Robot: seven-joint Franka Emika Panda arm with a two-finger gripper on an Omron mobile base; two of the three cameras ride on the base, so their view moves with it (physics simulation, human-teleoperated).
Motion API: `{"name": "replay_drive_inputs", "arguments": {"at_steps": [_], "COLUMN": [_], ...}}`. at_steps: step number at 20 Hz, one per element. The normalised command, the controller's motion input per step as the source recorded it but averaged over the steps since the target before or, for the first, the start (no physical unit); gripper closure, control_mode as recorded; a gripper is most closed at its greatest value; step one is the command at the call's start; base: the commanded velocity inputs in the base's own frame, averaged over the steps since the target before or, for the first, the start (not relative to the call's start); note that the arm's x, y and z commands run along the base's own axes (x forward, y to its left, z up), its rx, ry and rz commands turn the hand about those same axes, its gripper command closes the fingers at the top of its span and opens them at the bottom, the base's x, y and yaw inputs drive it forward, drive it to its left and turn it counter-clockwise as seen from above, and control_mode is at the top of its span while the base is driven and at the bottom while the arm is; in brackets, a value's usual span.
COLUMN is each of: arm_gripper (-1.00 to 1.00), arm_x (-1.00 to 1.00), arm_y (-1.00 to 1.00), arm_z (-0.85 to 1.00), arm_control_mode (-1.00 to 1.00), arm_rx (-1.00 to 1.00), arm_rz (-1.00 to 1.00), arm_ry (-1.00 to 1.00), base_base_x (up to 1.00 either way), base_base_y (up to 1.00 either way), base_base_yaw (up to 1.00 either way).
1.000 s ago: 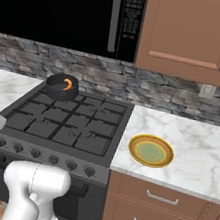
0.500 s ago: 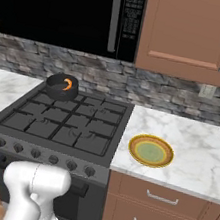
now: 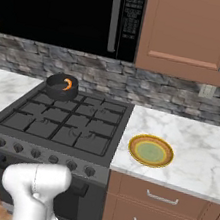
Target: Retrieve the frozen meat and place it in the pot on a burner. Then turn the burner on.
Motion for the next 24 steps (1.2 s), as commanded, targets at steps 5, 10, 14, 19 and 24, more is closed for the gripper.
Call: {"name": "replay_drive_inputs", "arguments": {"at_steps": [5,10,14,19,24], "arm_gripper": [-1.00,-1.00,-1.00,-1.00,-1.00], "arm_x": [-0.01,0.32,0.42,0.12,0.00], "arm_y": [0.00,0.00,0.04,0.48,0.47], "arm_z": [-0.95,-0.44,-0.62,-0.55,-0.29], "arm_control_mode": [-1.00,-1.00,-1.00,-1.00,-1.00], "arm_rx": [-0.10,0.18,0.41,0.24,0.02], "arm_rz": [0.22,-0.02,-0.12,-0.06,-0.14], "arm_ry": [-0.59,-0.20,-0.01,-0.04,-0.09], "base_base_x": [0.00,0.00,0.00,0.00,0.00], "base_base_y": [0.00,0.00,0.00,0.00,0.00], "base_base_yaw": [0.00,0.00,0.00,0.00,0.00]}}
